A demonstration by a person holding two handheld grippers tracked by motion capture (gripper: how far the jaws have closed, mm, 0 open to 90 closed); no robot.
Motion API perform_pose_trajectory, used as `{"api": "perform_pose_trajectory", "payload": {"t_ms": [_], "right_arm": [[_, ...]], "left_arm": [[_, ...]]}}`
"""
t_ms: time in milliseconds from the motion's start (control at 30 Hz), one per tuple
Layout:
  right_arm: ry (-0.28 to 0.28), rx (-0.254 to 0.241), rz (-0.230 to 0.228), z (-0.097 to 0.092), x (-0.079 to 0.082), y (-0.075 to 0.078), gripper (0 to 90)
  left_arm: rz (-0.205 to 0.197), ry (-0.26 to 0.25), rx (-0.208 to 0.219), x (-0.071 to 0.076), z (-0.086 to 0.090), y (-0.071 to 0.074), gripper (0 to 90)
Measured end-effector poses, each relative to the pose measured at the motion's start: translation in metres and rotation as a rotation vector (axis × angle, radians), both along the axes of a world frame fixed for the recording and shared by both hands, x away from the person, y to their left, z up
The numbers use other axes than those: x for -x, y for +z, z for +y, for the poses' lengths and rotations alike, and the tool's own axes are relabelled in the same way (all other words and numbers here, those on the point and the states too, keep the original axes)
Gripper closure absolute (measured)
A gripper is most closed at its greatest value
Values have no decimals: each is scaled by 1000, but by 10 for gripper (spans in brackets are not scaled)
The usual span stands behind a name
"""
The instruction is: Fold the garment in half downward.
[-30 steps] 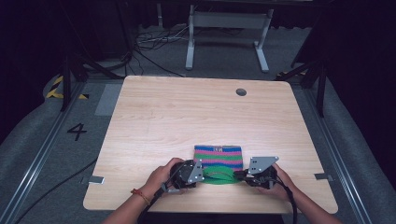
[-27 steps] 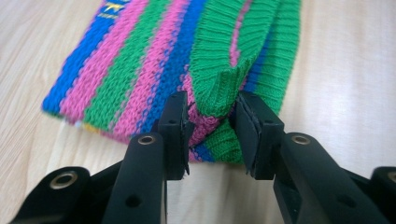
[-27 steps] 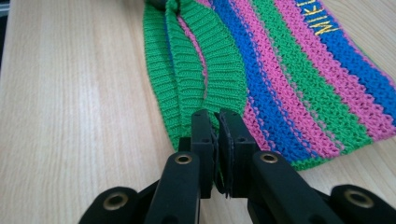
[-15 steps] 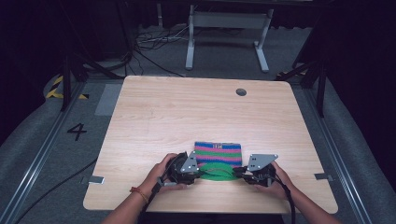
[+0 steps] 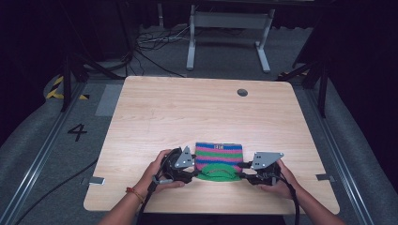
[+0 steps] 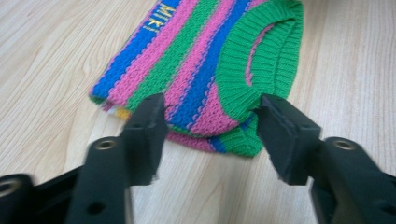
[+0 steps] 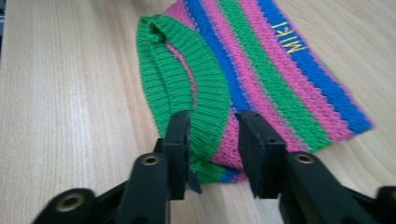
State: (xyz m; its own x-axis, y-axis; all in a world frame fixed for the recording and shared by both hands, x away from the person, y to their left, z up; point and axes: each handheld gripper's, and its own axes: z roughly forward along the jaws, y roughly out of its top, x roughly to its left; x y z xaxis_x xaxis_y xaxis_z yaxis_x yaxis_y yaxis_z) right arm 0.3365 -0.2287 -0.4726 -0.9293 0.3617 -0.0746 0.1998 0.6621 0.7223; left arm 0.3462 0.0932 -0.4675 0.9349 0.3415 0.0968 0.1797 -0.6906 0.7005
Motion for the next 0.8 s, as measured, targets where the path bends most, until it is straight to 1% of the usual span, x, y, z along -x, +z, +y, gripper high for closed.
{"api": "perform_pose_trajectory", "payload": {"t_ms": [133,167,233,333,367,400,467,533,567,667,733,767,800], "right_arm": [[-23,23,-2,-6,-2,5,500],[-31,23,-4,-7,-3,6,480],[-47,34,-11,-10,-4,9,430],[-62,74,-42,-17,-3,14,393],[-70,78,-48,-19,-2,15,385],[-70,78,-48,-19,-2,15,385],[-91,91,-56,-26,-1,17,372],[-117,96,-61,-35,0,17,351],[-133,104,-61,-39,1,16,343],[-156,121,-62,-48,2,14,327],[-173,120,-62,-54,3,13,330],[-173,120,-62,-54,3,13,330],[-177,119,-59,-57,4,12,333]], "left_arm": [[-8,19,-26,-1,7,5,366],[-4,21,-36,0,10,6,359],[-7,30,-62,1,15,7,356],[-4,54,-101,3,25,9,329],[-6,66,-107,4,29,10,320],[-6,66,-107,4,29,10,313],[13,84,-118,5,40,12,306],[15,102,-129,7,49,11,305],[18,107,-132,8,52,11,303],[26,120,-143,10,64,7,304],[21,136,-165,11,71,5,301],[21,136,-165,11,71,5,289],[25,151,-164,11,76,3,289]]}}
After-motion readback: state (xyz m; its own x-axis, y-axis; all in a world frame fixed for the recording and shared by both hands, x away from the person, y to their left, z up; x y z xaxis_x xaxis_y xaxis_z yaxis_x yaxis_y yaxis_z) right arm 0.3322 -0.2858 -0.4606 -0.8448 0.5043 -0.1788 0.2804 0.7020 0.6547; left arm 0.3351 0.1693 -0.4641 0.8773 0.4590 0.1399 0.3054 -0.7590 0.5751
